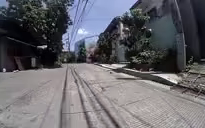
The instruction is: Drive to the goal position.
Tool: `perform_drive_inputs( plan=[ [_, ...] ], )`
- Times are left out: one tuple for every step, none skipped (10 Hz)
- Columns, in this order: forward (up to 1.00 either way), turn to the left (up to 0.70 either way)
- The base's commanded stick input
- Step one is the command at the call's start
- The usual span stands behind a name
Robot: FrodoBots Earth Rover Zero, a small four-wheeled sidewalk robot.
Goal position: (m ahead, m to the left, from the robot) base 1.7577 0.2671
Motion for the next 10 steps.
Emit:
perform_drive_inputs(
  plan=[
    [1.0, 0.18],
    [1.0, 0.28],
    [1.0, 0.39],
    [1.0, 0.45],
    [1.0, 0.45],
    [1.0, 0.45],
    [1.0, 0.45],
    [1.0, 0.33],
    [1.0, 0.15],
    [1.0, 0.09]
  ],
)
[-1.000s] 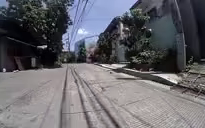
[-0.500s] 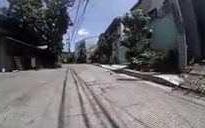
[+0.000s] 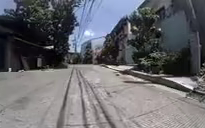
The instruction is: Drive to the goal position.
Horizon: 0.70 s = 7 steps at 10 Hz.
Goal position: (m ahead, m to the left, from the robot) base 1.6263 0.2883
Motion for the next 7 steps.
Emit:
perform_drive_inputs(
  plan=[
    [1.0, 0.2],
    [1.0, 0.3],
    [1.0, 0.41],
    [1.0, 0.29],
    [1.0, 0.05],
    [1.0, 0.05],
    [1.0, 0.05]
  ],
)
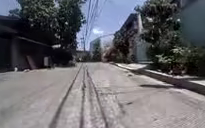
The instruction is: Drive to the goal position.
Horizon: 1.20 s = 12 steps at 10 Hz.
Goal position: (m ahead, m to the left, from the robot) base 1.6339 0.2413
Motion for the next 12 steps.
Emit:
perform_drive_inputs(
  plan=[
    [1.0, 0.05],
    [1.0, 0.05],
    [1.0, 0.05],
    [1.0, 0.05],
    [1.0, 0.05],
    [1.0, 0.05],
    [1.0, 0.05],
    [1.0, 0.05],
    [1.0, 0.05],
    [1.0, 0.05],
    [1.0, 0.05],
    [1.0, 0.05]
  ],
)
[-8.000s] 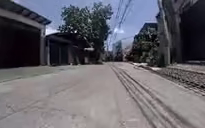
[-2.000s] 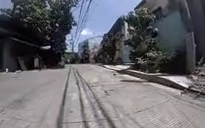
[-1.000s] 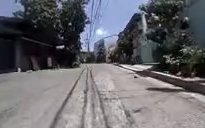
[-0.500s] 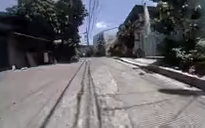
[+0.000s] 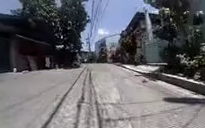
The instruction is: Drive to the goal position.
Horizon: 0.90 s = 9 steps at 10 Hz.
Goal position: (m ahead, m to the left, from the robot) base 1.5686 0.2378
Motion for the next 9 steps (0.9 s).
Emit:
perform_drive_inputs(
  plan=[
    [1.0, 0.05],
    [1.0, 0.05],
    [1.0, 0.05],
    [1.0, 0.05],
    [1.0, 0.05],
    [1.0, 0.05],
    [1.0, 0.05],
    [1.0, 0.05],
    [1.0, 0.05]
  ],
)
